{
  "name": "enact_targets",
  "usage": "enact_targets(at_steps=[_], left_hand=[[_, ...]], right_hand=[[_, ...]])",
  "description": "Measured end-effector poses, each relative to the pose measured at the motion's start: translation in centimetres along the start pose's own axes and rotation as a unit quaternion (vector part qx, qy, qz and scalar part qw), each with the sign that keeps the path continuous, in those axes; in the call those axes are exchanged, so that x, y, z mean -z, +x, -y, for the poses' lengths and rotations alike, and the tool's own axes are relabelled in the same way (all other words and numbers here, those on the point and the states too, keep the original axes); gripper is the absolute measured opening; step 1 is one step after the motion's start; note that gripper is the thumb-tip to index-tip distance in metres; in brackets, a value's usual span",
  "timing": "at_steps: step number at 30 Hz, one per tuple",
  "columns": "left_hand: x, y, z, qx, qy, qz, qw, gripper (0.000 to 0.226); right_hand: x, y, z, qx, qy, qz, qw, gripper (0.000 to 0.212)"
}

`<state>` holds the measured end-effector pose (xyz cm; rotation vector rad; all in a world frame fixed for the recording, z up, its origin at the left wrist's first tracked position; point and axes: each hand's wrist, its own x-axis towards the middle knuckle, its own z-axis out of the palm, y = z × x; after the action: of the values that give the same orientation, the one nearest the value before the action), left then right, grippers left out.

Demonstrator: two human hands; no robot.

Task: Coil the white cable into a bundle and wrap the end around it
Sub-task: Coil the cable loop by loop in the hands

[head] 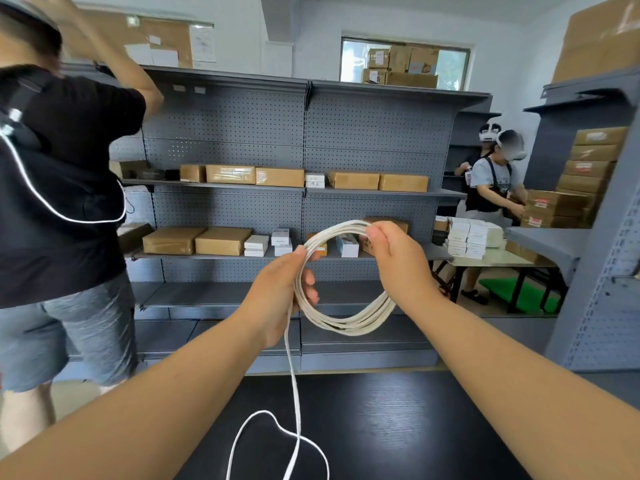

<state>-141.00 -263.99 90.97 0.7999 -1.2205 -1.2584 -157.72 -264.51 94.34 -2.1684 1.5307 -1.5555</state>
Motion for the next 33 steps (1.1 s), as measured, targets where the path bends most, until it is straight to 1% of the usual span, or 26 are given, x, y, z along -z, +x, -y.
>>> enact_targets(at_steps=[2,4,7,10,12,14,16,18,20,22,25,27,29,31,33], left_hand=[[-0.3,0.1,0.1,-0.004,0.028,-0.027,0.999,0.035],[-0.8,0.0,0.1,-0.035,0.065,-0.061,0.995,0.034],[-0.9,0.2,0.1,-0.102,0.138,-0.111,0.979,0.032],[-0.3,0.6,0.0,-0.144,0.219,-0.134,0.956,0.031],[0.0,0.8,-0.3,-0.163,0.262,-0.128,0.942,0.034],[0.2,0.7,-0.8,-0.181,0.322,-0.112,0.922,0.035],[0.3,0.6,-1.2,-0.197,0.382,-0.097,0.898,0.032],[0.4,0.6,-1.2,-0.212,0.415,-0.077,0.881,0.026],[0.4,0.7,-1.2,-0.220,0.431,-0.057,0.873,0.022],[0.4,0.7,-1.2,-0.225,0.441,-0.041,0.868,0.019],[0.6,0.7,-1.3,-0.232,0.458,-0.018,0.858,0.019],[0.9,0.9,-1.3,-0.230,0.469,-0.007,0.853,0.020],[1.0,1.0,-1.2,-0.226,0.472,-0.005,0.852,0.021],[1.0,1.0,-0.9,-0.210,0.447,-0.006,0.869,0.022],[1.0,0.9,-0.5,-0.184,0.394,-0.004,0.900,0.025]], right_hand=[[-0.4,-0.4,-0.2,-0.006,0.019,-0.038,0.999,0.029],[-0.8,-0.8,-0.4,-0.017,0.033,-0.053,0.998,0.031],[-1.4,-1.2,-1.0,-0.047,0.079,-0.017,0.996,0.027],[-1.4,-1.6,-1.4,-0.091,0.117,0.035,0.988,0.025],[-1.3,-1.9,-1.6,-0.105,0.128,0.075,0.983,0.023],[-1.3,-1.9,-1.9,-0.100,0.143,0.106,0.979,0.020],[-1.3,-1.8,-1.9,-0.088,0.142,0.130,0.977,0.028],[-1.2,-1.7,-1.8,-0.059,0.103,0.162,0.980,0.036],[-1.2,-1.6,-1.5,-0.027,0.059,0.194,0.979,0.036],[-1.3,-1.5,-1.1,0.005,0.028,0.213,0.977,0.033],[-1.2,-1.5,-0.8,0.048,-0.019,0.221,0.974,0.022],[-1.1,-1.5,-0.7,0.059,-0.043,0.218,0.973,0.018],[-1.3,-1.5,-0.8,0.069,-0.053,0.200,0.976,0.019],[-1.4,-1.6,-0.8,0.078,-0.053,0.176,0.980,0.021],[-1.5,-1.5,-0.9,0.077,-0.049,0.159,0.983,0.023]])
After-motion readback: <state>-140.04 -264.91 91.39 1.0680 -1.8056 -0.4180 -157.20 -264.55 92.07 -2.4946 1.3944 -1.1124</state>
